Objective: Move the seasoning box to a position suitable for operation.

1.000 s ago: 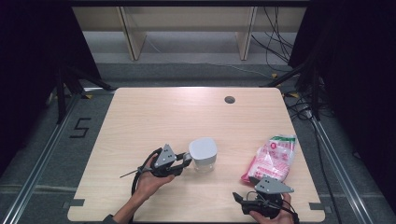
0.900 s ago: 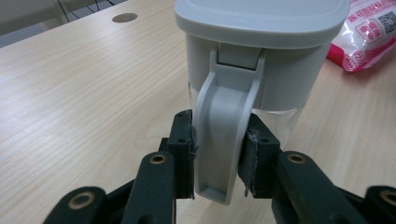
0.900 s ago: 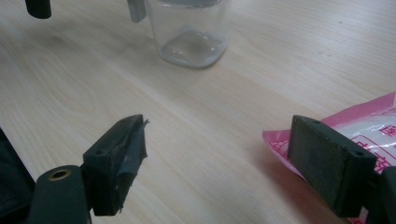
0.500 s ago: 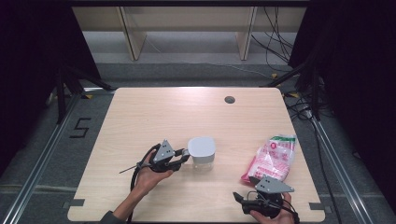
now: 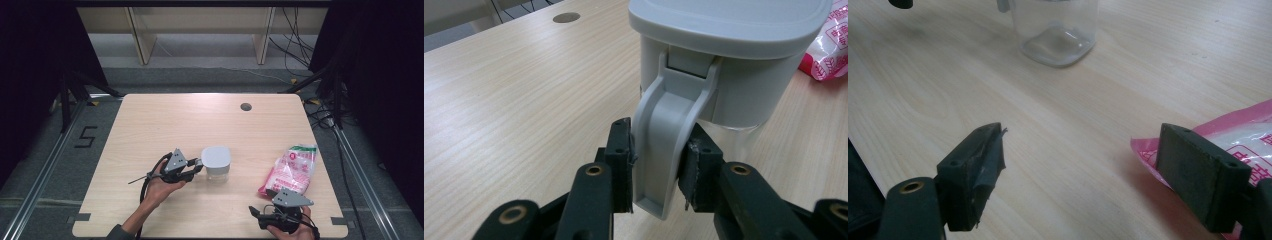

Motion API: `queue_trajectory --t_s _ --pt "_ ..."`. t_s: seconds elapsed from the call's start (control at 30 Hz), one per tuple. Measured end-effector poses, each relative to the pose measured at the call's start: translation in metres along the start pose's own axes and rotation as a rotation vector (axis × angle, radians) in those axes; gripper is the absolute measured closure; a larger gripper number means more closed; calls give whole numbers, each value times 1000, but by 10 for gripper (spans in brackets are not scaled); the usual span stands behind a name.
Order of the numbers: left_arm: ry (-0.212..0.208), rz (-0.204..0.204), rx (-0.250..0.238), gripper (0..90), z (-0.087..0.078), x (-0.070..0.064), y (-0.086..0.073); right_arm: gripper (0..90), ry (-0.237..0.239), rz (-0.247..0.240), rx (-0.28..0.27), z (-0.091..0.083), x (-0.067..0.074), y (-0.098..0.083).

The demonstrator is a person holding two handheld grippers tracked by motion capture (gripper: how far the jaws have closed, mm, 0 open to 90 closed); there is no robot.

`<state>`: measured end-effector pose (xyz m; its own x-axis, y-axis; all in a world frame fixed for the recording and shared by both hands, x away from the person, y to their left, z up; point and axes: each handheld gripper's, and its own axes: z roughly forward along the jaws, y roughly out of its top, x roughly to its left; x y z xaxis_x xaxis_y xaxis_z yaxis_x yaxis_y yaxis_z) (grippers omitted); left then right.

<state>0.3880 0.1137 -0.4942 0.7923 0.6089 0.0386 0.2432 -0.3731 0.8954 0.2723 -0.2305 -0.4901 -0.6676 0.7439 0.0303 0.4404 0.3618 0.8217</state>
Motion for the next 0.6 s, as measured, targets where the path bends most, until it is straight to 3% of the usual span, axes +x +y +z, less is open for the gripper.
queue_trajectory --t_s 0.03,0.3,0.33,0.43,0.47,0.6 --pt "-2 -18 4 690 1 -1 0 204 8 21 12 0 1 0" --pt "6 -18 -2 690 2 -1 1 204 -11 1 10 0 1 0" --pt "-1 4 -3 690 2 1 1 204 -10 -1 8 0 1 1" --pt "2 3 -3 690 2 1 1 204 -9 -1 8 0 1 1" --pt "1 -20 -2 690 2 1 0 204 -6 -3 12 0 1 1" --pt "2 -38 -5 690 1 2 -1 204 -5 2 13 0 1 1"
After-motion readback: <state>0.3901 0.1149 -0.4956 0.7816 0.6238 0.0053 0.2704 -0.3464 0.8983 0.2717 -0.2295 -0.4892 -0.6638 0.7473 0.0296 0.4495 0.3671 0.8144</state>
